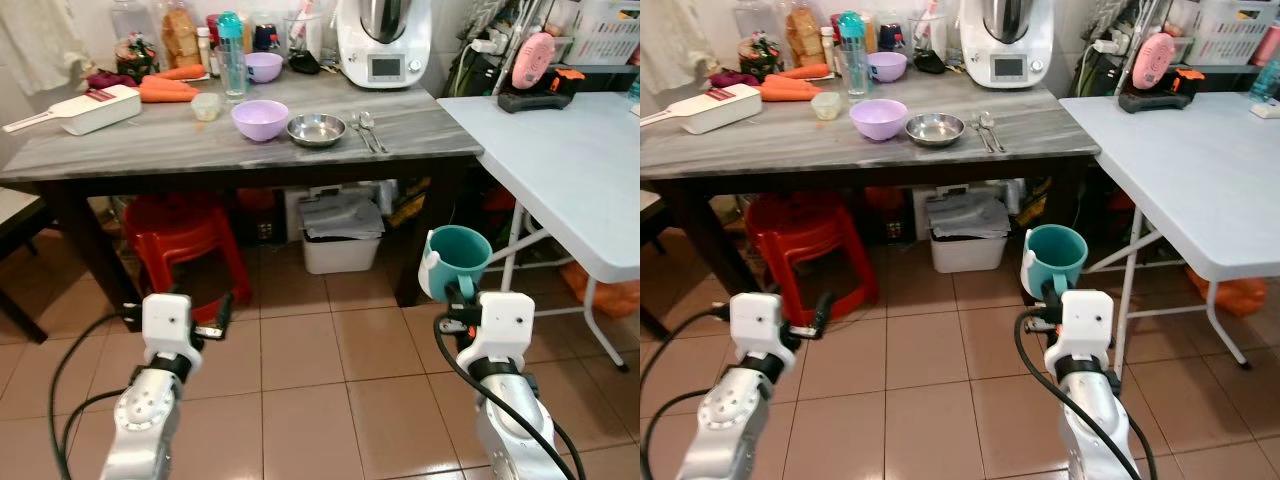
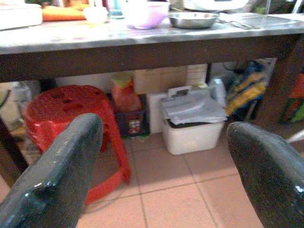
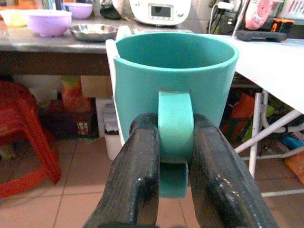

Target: Setting the table

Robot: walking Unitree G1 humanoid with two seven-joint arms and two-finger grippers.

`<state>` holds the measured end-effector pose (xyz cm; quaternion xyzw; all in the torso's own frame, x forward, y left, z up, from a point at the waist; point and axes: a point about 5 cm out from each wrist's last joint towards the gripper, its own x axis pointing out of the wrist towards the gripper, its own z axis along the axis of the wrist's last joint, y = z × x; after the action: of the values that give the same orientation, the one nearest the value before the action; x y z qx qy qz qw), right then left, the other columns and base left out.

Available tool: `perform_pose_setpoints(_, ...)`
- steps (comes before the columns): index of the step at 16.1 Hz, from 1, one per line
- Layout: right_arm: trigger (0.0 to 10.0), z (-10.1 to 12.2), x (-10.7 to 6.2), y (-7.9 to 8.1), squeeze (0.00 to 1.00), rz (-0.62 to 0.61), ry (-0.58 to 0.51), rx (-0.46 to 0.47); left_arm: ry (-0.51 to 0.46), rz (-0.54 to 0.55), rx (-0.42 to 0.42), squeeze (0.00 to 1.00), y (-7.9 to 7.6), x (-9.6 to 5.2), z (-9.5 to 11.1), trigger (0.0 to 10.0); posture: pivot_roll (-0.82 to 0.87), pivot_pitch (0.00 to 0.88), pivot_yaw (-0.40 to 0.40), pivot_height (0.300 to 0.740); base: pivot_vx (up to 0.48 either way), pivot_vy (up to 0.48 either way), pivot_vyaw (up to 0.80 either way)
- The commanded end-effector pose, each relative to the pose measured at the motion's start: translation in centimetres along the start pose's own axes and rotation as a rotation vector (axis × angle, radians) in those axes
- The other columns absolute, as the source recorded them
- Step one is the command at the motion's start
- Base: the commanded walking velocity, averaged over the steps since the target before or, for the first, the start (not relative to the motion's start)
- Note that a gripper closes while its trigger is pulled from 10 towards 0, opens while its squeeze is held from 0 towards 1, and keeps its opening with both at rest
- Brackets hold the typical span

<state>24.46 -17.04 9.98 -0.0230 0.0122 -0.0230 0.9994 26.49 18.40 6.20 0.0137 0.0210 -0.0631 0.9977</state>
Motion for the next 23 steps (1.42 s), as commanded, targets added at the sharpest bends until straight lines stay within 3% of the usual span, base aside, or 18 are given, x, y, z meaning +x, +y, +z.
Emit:
perform_pose_setpoints(1, 10.0, 0.9, 0.3, 0.0, 0.0, -0.001, -0.041, -0.003, -0.021, -0.012, 0.005, 0.0, -0.1, 0.3, 0.6, 10.0, -0.06, 0.0, 0.008, 0.74, 0.0, 0.0, 0.8)
perform_pose_setpoints(4, 10.0, 1.1, 0.6, 0.1, 0.0, -0.003, -0.047, -0.003, -0.034, -0.032, -0.006, 0.0, -0.6, 0.7, 1.0, 10.0, -0.07, 0.0, 0.01, 0.74, 0.099, 0.0, 0.65)
perform_pose_setpoints(23, 10.0, 1.3, 0.8, 0.0, 0.0, -0.014, -0.06, -0.015, -0.06, -0.101, -0.04, 0.0, -2.2, 1.4, 1.6, 10.0, -0.07, 0.0, 0.009, 0.74, 0.344, 0.0, 0.0)
